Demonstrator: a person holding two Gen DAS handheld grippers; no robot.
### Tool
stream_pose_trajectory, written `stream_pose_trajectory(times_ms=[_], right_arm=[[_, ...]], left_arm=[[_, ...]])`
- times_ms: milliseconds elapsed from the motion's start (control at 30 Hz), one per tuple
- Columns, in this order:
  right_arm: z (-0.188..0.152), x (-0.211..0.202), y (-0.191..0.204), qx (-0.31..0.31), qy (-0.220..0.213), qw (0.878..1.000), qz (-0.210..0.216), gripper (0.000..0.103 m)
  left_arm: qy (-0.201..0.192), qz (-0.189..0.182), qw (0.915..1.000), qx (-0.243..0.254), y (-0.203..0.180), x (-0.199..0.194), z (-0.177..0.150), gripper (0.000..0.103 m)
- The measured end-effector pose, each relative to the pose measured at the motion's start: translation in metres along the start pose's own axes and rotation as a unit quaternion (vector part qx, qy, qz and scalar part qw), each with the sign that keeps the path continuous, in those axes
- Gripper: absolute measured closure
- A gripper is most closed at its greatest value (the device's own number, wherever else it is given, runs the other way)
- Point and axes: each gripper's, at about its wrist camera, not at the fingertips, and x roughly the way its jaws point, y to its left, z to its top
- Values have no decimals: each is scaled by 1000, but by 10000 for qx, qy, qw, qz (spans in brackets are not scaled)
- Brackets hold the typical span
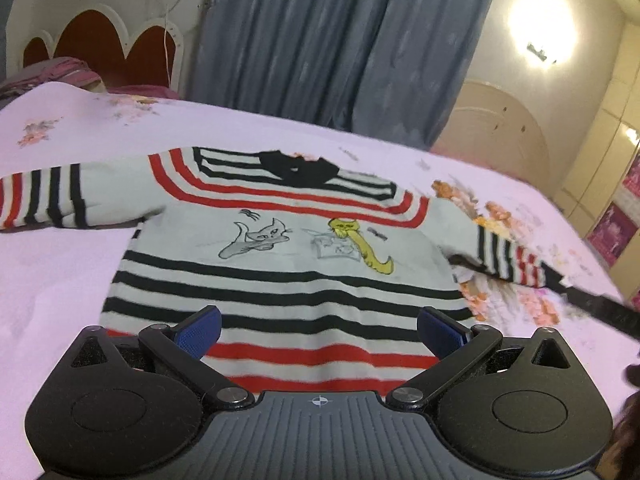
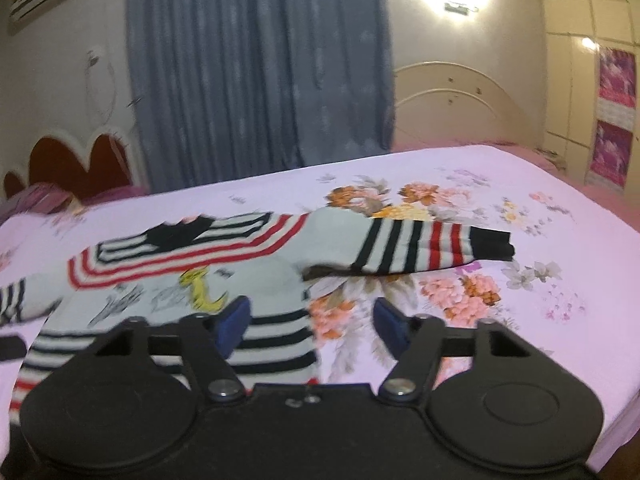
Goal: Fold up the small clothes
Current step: 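Grasp the black cuff of the sleeve nearest the right tool with the right tool, then carry the held sleeve across the sweater body toward the left tool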
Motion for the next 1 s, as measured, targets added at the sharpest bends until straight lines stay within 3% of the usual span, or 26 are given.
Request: stream_pose_trajectory(times_ms=[67,200,233,267,433,633,733,867,933,1000], right_arm=[[8,15,-18,190,17,9997,-120,58],[22,61,-65,542,83,9980,-317,63],[25,74,-76,643,105,9973,-349,65],[27,88,-88,750,135,9964,-378,67],[40,154,-154,1470,335,9873,-492,63],[29,214,-224,2567,679,9625,-548,62],[16,230,-240,2931,775,9519,-450,58],[7,238,-251,3305,534,9422,-126,51],[3,242,-255,3520,451,9349,28,51],[2,245,-256,3518,424,9351,-2,57]], left_arm=[[28,-59,9999,131,-11,19,5,1],[-64,117,9993,337,-38,52,14,4],[-65,153,9992,365,-46,62,18,24],[7,213,9991,362,-53,71,22,30],[244,445,9980,382,-94,122,43,31],[533,513,9961,480,-136,165,52,31],[686,561,9947,528,-148,179,52,31],[781,639,9932,577,-152,188,54,31],[795,675,9929,564,-151,190,55,31],[806,695,9928,553,-150,193,58,31]])
